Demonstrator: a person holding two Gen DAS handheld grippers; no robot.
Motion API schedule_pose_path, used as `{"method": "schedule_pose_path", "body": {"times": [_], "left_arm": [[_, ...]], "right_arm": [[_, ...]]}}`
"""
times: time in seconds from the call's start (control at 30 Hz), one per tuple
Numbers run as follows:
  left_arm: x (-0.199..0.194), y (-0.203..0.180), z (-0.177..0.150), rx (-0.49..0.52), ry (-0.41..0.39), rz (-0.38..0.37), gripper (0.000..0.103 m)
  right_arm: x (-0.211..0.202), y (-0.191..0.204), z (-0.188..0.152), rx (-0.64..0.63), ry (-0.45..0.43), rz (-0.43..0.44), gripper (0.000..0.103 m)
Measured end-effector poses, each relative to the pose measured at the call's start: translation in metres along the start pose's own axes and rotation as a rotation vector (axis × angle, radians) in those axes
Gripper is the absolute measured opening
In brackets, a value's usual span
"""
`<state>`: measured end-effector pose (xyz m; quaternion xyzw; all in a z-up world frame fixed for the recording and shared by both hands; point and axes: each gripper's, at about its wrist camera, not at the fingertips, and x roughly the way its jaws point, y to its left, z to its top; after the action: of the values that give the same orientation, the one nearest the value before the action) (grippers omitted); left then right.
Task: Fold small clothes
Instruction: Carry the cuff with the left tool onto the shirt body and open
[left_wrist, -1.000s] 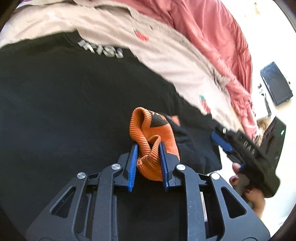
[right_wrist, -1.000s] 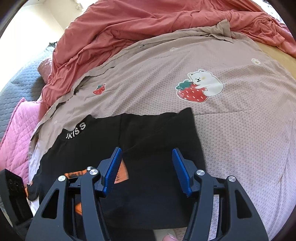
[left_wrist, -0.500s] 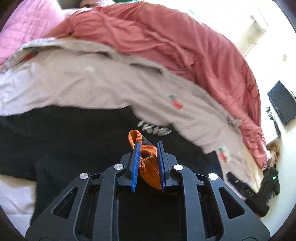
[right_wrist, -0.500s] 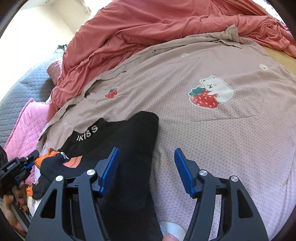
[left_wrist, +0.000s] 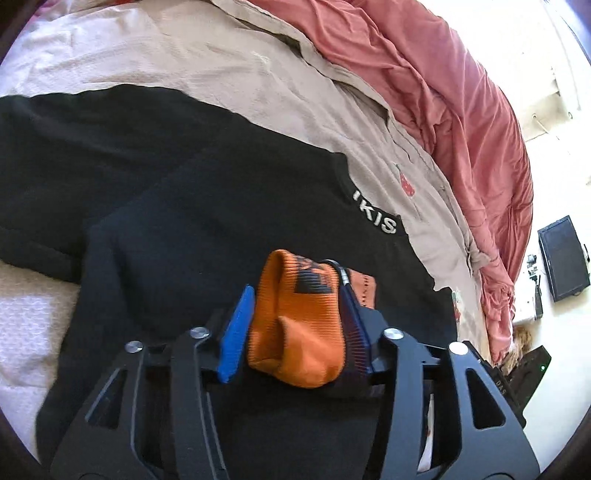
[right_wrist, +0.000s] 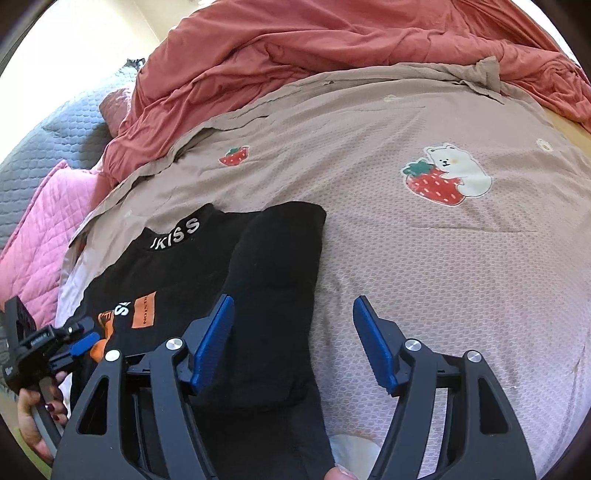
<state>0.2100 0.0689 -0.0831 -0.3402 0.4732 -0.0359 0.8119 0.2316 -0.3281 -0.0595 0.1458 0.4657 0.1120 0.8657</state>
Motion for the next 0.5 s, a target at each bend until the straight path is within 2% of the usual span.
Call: {"method": "schedule_pose_path", "body": {"times": [0.07,0.13,0.2,0.23,0.27,0.4,0.5], "left_arm": [[0.009,-0.010,0.000,0.025,0.014,0.033,0.053],[0.022,-0.022,-0.002,0.065,0.033,0.099,0.052],[0.032,-0.037,-0.008,0.139,0.041,0.187,0.018],[0.036,-0.046,-0.010,0.185,0.040,0.219,0.014],[0.035,-0.054,-0.010,0.226,0.033,0.232,0.005],[0.013,-0.077,0.001,0.330,-0.051,0.241,0.005],[-0.006,-0.081,0.019,0.373,-0.127,0.282,0.005]], "right_arm": [[0.000,-0.002,0.000,0.003,-0.001,-0.003,0.066],[-0.001,-0.003,0.001,0.009,-0.006,-0.004,0.066],[-0.002,-0.006,0.001,0.019,-0.010,-0.002,0.066],[-0.003,-0.008,0.002,0.025,-0.012,0.000,0.066],[-0.003,-0.009,0.002,0.030,-0.015,0.000,0.066],[-0.008,-0.018,0.004,0.057,-0.029,-0.001,0.066],[-0.009,-0.021,0.005,0.069,-0.033,-0.006,0.066]]}}
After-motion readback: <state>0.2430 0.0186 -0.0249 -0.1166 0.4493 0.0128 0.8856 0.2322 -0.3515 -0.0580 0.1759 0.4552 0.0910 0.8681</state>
